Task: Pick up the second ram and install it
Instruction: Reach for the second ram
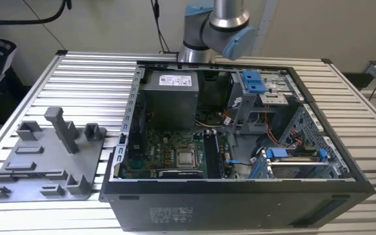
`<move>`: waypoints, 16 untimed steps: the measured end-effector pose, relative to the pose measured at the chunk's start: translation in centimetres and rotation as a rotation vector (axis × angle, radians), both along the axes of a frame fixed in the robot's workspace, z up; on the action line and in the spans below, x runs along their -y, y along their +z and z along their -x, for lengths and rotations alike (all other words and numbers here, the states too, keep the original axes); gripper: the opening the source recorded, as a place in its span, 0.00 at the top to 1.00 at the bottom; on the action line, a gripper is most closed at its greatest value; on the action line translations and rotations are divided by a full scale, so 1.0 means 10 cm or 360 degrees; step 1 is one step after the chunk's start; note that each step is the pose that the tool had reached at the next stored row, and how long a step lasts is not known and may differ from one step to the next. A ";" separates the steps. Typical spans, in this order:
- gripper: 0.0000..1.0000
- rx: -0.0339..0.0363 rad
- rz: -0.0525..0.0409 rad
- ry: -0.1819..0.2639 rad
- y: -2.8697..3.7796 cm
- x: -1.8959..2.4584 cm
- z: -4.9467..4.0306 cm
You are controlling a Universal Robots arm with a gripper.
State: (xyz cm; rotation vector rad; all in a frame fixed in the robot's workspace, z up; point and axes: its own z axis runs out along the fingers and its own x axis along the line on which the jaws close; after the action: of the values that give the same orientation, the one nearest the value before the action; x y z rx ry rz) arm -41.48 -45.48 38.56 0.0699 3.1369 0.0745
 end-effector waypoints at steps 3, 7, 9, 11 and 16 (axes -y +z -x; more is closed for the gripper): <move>0.89 0.0000 0.0000 0.0001 -0.002 0.111 0.008; 0.89 0.0000 0.0000 0.0002 -0.006 0.223 0.033; 0.89 0.0000 0.0000 0.0002 -0.007 0.273 0.048; 0.89 0.0000 0.0000 0.0002 -0.009 0.308 0.057; 0.89 0.0000 0.0000 0.0002 -0.009 0.320 0.059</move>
State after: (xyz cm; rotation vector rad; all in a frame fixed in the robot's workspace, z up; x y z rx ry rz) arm -42.08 -48.68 38.48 0.0679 3.1370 0.0745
